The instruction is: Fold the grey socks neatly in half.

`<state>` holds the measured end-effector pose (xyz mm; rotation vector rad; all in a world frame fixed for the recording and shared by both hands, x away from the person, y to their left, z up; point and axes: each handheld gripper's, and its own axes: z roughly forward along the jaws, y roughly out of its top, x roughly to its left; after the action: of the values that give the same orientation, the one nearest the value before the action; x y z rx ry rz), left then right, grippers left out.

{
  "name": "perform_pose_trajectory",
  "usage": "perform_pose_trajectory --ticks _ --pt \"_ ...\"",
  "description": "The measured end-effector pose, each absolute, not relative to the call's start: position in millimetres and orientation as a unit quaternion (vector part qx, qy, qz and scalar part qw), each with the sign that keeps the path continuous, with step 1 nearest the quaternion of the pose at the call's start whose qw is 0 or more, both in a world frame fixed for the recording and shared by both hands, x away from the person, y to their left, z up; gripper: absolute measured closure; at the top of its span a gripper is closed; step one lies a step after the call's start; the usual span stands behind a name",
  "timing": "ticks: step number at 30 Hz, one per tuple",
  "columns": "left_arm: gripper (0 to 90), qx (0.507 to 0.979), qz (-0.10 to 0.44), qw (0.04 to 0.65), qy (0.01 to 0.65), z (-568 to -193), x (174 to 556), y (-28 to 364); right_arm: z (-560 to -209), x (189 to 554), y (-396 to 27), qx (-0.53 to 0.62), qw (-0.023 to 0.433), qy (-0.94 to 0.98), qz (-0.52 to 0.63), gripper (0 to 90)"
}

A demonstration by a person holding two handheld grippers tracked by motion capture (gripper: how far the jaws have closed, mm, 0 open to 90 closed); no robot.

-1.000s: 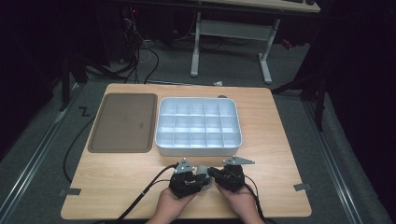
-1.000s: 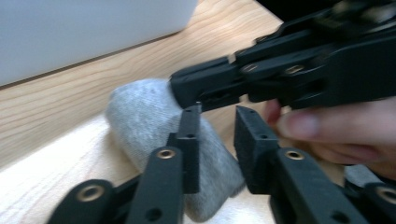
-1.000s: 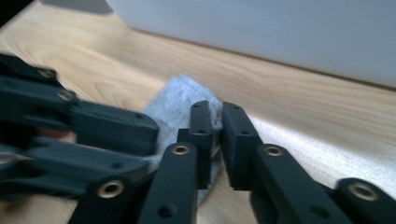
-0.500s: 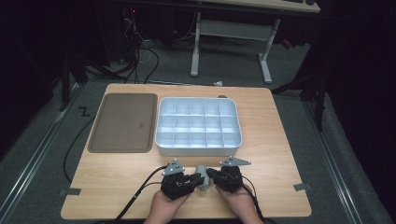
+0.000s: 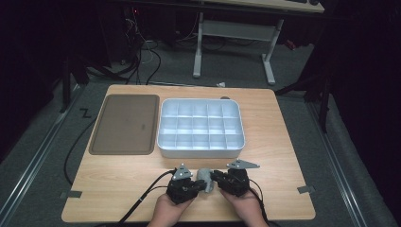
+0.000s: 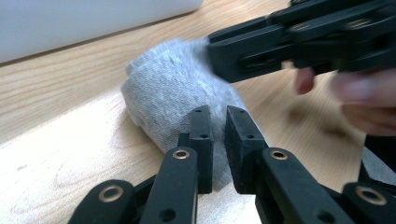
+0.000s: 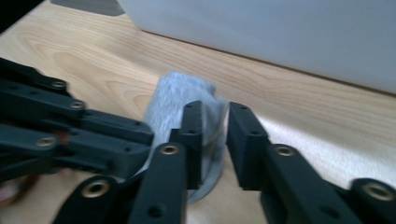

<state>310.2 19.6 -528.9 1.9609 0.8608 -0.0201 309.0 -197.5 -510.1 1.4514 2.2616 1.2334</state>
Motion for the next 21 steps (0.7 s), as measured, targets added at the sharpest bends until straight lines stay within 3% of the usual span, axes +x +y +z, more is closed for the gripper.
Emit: perform_pose_trajectory --ticks 6,9,14,21 --pt "77.3 0.806 -0.014 0.475 0.354 -533 309 17 -505 306 -200 0.500 0.069 0.754 0.420 62.9" --pt "76.0 0.800 -0.013 0.488 0.348 -531 309 18 -508 309 -201 0.502 0.063 0.753 0.420 62.6" --pt "75.1 0.782 0.011 0.526 0.335 -519 313 22 -517 313 -200 0.503 0.057 0.762 0.404 75.0" --pt "81.5 0.796 0.020 0.510 0.325 -518 325 11 -524 315 -197 0.500 0.053 0.769 0.396 78.6"
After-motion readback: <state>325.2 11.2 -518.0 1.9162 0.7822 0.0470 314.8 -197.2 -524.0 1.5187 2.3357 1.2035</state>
